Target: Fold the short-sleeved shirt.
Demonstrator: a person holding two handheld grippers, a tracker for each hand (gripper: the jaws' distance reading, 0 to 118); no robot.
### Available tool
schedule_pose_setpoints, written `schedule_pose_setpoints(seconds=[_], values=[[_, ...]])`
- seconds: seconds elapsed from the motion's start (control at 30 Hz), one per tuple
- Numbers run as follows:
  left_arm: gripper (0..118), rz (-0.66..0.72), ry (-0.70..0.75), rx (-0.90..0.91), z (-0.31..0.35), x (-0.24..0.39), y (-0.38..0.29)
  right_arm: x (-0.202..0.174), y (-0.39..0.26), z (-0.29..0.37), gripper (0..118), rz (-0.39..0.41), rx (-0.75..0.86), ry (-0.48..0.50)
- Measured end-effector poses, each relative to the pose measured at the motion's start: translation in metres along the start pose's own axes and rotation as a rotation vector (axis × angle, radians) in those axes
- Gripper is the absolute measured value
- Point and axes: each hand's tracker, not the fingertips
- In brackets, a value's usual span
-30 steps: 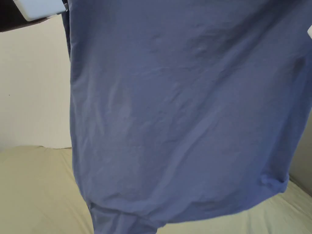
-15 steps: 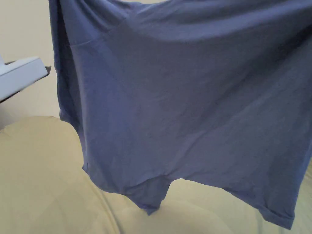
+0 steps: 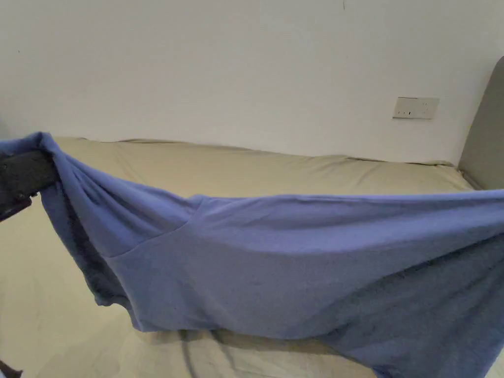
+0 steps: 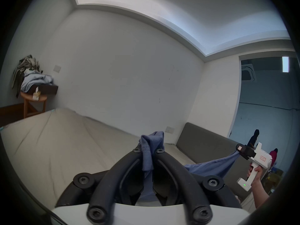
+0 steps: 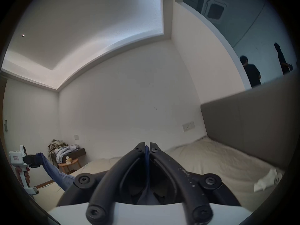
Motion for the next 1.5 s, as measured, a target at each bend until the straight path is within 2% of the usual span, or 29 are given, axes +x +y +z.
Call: schedule_pose_setpoints(seconds=[0.13, 0.27, 0.37, 0.47, 0.57, 0.67, 0.73, 0.77, 0.87, 0.93, 1.0, 1.13, 1.17, 1.2, 1.23, 1.27, 1.3, 1.33, 1.43, 1.5], values=[[7, 0.018, 0.035, -0.072, 0.062, -0.001, -0.049, 0.001, -0.042, 0.062, 6, -0.048, -0.12, 0.005], [7, 0.041, 0.078, -0.181, 0.113, 0.005, -0.095, 0.01, -0.084, 0.117, 6, -0.024, -0.242, -0.085], [7, 0.053, 0.134, -0.277, 0.138, 0.007, -0.126, 0.014, -0.115, 0.15, 6, -0.049, -0.363, -0.127], [7, 0.098, 0.154, -0.365, 0.153, 0.006, -0.154, 0.011, -0.144, 0.172, 6, -0.037, -0.481, -0.18], [7, 0.042, 0.193, -0.488, 0.161, 0.009, -0.179, 0.014, -0.174, 0.183, 6, -0.012, -0.601, -0.201], [7, -0.019, 0.228, -0.61, 0.162, 0.008, -0.202, 0.026, -0.208, 0.184, 6, -0.064, -0.743, -0.234], [7, -0.052, 0.277, -0.695, 0.161, -0.003, -0.219, 0.032, -0.228, 0.18, 6, -0.049, -0.855, -0.279], [7, -0.033, 0.309, -0.759, 0.158, -0.006, -0.227, 0.035, -0.238, 0.177, 6, -0.054, -0.892, -0.273], [7, -0.11, 0.352, -0.899, 0.147, -0.004, -0.244, 0.037, -0.259, 0.173, 6, -0.03, -0.991, -0.312], [7, -0.167, 0.358, -0.959, 0.143, 0.0, -0.252, 0.038, -0.267, 0.173, 6, -0.047, -1.035, -0.318], [7, -0.209, 0.359, -0.99, 0.145, -0.006, -0.262, 0.035, -0.271, 0.174, 6, 0.006, -1.053, -0.336], [8, -0.179, 0.372, -1.015, 0.141, -0.007, -0.267, 0.035, -0.27, 0.172, 6, 0.01, -1.042, -0.339], [12, -0.17, 0.378, -1.009, 0.14, -0.009, -0.265, 0.034, -0.268, 0.172, 7, 0.022, -1.034, -0.342], [31, -0.171, 0.391, -0.988, 0.14, -0.008, -0.263, 0.032, -0.263, 0.172, 14, 0.045, -1.02, -0.342], [60, -0.189, 0.407, -0.931, 0.143, -0.005, -0.255, 0.028, -0.253, 0.173, 32, 0.092, -0.98, -0.358], [88, -0.205, 0.392, -0.868, 0.145, -0.001, -0.245, 0.023, -0.241, 0.174, 62, 0.127, -0.942, -0.366], [118, -0.192, 0.385, -0.8, 0.147, 0.004, -0.233, 0.019, -0.23, 0.175, 97, 0.149, -0.903, -0.361], [118, -0.171, 0.388, -0.714, 0.149, 0.008, -0.219, 0.015, -0.215, 0.175, 117, 0.161, -0.85, -0.343], [118, -0.083, 0.383, -0.463, 0.136, 0.021, -0.18, -0.002, -0.176, 0.165, 118, 0.126, -0.678, -0.271], [118, -0.149, 0.366, -0.325, 0.123, 0.033, -0.168, -0.014, -0.162, 0.155, 118, 0.133, -0.597, -0.226]])
